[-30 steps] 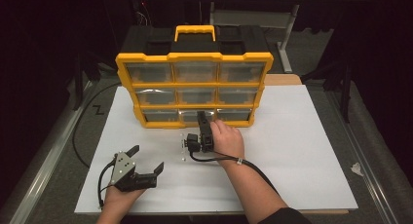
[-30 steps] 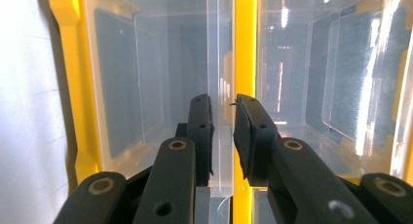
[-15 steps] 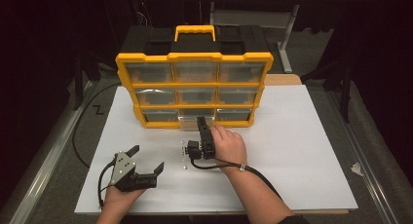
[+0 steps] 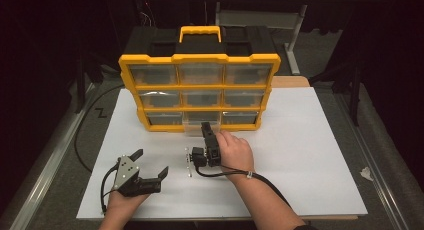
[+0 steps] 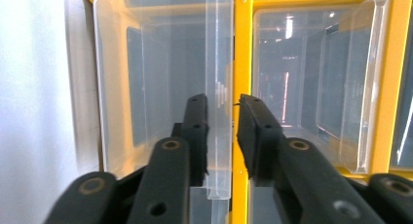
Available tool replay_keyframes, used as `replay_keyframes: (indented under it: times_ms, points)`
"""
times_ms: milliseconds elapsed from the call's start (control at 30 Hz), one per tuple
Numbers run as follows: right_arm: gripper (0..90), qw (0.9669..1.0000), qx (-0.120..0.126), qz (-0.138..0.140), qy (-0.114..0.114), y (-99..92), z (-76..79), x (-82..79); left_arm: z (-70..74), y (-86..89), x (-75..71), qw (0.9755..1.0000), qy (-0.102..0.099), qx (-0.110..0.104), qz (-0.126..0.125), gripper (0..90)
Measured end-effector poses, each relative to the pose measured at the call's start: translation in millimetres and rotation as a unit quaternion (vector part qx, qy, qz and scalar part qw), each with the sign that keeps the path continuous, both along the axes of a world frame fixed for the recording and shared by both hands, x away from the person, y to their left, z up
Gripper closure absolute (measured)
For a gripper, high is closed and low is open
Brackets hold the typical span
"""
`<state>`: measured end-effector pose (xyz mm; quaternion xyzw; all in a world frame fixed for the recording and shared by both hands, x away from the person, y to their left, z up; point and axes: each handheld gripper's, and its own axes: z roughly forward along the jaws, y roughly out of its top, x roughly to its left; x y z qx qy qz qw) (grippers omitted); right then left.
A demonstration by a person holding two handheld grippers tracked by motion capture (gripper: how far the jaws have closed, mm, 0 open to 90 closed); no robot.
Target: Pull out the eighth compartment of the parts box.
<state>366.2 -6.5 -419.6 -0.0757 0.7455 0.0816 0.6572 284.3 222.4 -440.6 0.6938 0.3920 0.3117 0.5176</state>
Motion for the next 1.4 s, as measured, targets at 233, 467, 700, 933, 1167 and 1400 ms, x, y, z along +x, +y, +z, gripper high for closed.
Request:
replay_keyframes:
  times_ms: [233,467,700,933,1167,1400]
  points:
    - [61.3,0.9999,0.007,0.006,0.013,1.2,7.2,0.0,-0.3,-0.3,0.2,1.0000,0.001,0.001,-0.001,0.3]
    - [55.9,0.9989,0.005,-0.009,0.047,2.4,8.8,7.9,-0.4,-0.4,0.1,1.0000,0.001,0.004,-0.002,0.3]
    - [69.7,0.9984,0.003,-0.024,0.050,1.4,4.3,10.2,-0.5,-0.4,0.4,1.0000,0.001,0.005,-0.002,0.3]
    - [77.8,0.9989,0.005,-0.029,0.037,1.8,3.5,5.5,-0.5,-0.4,0.3,1.0000,0.000,0.005,-0.002,0.3]
    - [77.8,0.9993,0.004,-0.020,0.032,-0.3,3.6,-6.1,-0.6,-1.0,0.6,1.0000,0.001,0.006,-0.003,0.3]
    - [77.8,0.9994,0.007,-0.012,0.033,-3.4,3.5,-17.0,-0.3,-1.2,0.7,1.0000,0.000,0.006,-0.003,0.3]
